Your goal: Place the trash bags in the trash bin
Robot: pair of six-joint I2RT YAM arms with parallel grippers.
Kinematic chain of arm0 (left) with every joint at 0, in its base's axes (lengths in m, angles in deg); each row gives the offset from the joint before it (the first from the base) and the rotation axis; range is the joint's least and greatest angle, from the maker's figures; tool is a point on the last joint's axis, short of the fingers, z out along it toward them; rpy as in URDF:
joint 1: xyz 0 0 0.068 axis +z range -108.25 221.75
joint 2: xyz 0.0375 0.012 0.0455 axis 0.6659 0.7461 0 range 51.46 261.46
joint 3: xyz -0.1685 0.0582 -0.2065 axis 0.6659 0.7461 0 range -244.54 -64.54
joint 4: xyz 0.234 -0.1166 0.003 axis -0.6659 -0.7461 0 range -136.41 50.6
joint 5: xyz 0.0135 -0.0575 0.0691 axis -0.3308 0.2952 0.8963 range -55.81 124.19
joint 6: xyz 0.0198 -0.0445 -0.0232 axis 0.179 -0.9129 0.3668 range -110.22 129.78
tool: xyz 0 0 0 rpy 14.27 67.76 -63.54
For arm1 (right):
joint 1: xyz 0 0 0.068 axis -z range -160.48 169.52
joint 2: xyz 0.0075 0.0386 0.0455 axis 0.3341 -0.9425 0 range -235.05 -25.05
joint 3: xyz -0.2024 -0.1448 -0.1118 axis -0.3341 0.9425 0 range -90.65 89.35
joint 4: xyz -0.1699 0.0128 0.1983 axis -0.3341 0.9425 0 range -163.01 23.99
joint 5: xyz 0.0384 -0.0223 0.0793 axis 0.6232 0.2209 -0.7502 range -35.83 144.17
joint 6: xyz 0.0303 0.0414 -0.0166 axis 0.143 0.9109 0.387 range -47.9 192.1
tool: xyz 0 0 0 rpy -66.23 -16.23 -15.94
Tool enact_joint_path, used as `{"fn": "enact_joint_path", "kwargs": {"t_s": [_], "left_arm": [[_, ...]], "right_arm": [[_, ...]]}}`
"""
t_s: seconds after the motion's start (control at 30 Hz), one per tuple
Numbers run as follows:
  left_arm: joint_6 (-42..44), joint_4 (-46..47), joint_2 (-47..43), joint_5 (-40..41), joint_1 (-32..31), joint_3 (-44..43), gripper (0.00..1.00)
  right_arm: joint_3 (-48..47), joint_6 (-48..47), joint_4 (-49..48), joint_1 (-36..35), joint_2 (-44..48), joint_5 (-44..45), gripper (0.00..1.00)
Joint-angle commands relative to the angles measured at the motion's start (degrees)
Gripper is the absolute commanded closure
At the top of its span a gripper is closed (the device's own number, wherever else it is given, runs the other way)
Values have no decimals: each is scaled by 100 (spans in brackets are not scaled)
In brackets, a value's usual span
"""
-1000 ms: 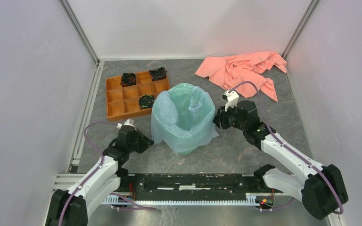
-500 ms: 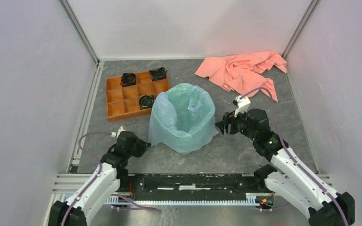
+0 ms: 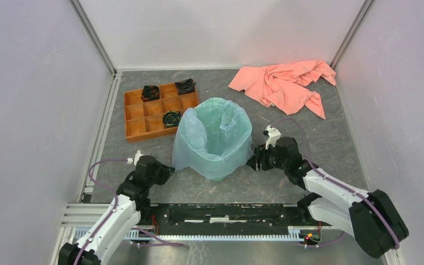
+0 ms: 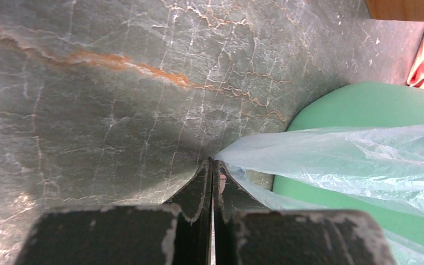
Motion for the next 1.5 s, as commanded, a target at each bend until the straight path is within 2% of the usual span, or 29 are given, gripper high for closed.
{"fn": "enact_joint_path", "kwargs": {"t_s": [0.0,0.17,0.23,0.33,0.43,0.5,0.53,0.67,0.73,0.87,0.97,1.03,1.23,1.47], "left_arm": [[110,-568,43,288,20,-248,98],[65,-518,66,381,24,-245,98],[16,-441,59,326,27,-186,98],[-32,-333,58,266,24,-94,98],[-48,-295,40,212,24,-35,98],[-76,-260,9,143,24,-3,98],[-86,-255,-9,107,24,7,98],[-48,-365,-165,79,26,-65,98],[-27,-482,-270,120,24,-146,98],[83,-556,-476,147,25,-351,98],[227,-690,-512,312,27,-467,98],[275,-774,-493,425,25,-483,98],[103,-1177,-661,618,24,-446,98],[-428,-2129,-1634,1040,24,-456,98]], "right_arm": [[-812,-925,1149,-14,668,1405,39],[-2417,-1709,3040,-7,1440,3341,38],[-3343,-2077,3430,-20,1477,3478,36],[-4637,-2443,3858,-23,1099,2823,33],[-5409,-2173,3616,-68,612,714,32],[-5466,-1766,3060,-306,298,-200,32],[-5518,-1647,2862,-612,108,-302,32],[-6209,-2006,3242,-1940,-777,853,32],[-6559,-2183,3687,-2296,-1210,1446,33],[-6924,-2673,4726,-2936,-1968,3208,33],[-6973,-2789,5244,-3162,-2471,3775,33],[-6881,-2798,5299,-3167,-2597,3679,32],[-6546,-2868,4657,-3169,-2802,2994,31],[-6560,-2750,4433,-3160,-3665,2403,33]]}}
